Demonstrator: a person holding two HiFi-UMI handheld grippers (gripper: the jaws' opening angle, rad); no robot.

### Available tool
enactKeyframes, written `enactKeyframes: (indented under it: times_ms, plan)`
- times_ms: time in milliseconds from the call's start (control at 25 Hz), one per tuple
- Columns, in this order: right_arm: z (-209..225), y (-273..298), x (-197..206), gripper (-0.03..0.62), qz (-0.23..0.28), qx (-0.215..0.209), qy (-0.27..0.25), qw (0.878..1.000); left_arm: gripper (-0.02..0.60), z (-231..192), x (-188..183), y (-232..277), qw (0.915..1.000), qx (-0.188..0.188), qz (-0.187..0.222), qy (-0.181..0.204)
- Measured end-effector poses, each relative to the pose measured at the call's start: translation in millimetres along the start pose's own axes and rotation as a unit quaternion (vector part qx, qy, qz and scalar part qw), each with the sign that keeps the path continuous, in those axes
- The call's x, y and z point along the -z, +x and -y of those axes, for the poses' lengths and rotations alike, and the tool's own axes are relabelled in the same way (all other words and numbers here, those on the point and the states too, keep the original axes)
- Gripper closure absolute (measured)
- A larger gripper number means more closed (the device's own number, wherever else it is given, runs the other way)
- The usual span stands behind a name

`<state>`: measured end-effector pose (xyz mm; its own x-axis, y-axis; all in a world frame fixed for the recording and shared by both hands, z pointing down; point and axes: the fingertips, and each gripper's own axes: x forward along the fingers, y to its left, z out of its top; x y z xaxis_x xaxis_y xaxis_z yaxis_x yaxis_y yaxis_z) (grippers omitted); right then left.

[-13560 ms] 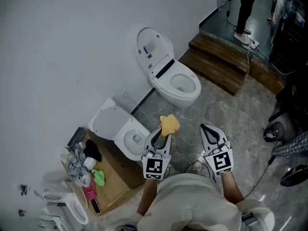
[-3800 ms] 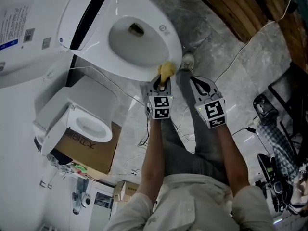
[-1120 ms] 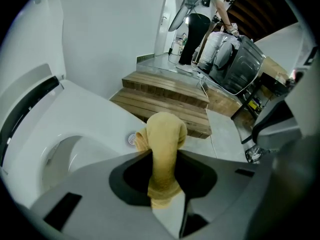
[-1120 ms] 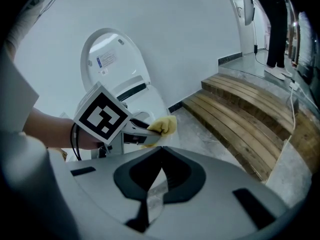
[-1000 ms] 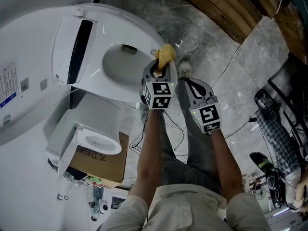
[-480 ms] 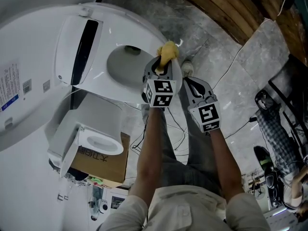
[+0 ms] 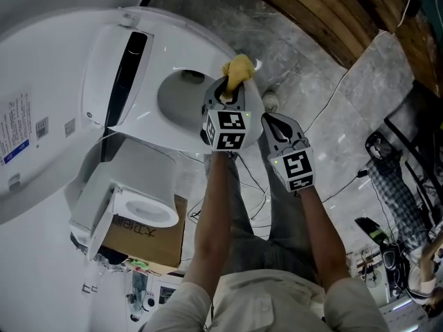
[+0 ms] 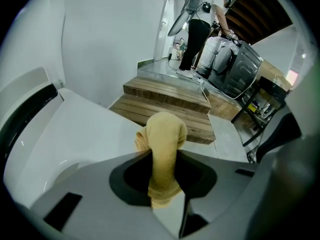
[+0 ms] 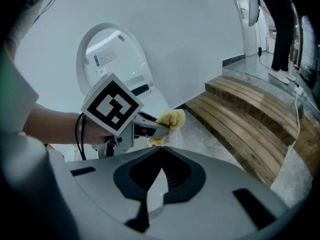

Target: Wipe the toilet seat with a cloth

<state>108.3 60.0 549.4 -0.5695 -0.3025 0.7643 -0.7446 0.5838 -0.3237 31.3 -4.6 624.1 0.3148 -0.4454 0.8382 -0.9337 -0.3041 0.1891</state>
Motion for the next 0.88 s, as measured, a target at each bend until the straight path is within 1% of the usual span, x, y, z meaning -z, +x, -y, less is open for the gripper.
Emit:
enactKeyframes:
  times_ms: [400, 560, 880]
  plan:
    - [-8.0, 14.7, -18.4, 0.586, 0.012, 0.005, -0.004, 1.0, 0.456, -28.1, -14.5, 0.7, 0.9997, -0.003, 0.013, 0.018]
    - [-10.3, 21.6, -25.3, 0.586, 0.016, 0.007, -0.007, 1.0, 0.457, -33.5, -17.7, 1.0, 0.9993, 0.002, 0.016, 0.034]
    - [-10.9, 35.8, -39.1, 0.586, 0.018, 0.016, -0.015, 1.0, 0.457, -48.2, -24.9, 0.3, 0.9983, 0.01, 0.024, 0.052]
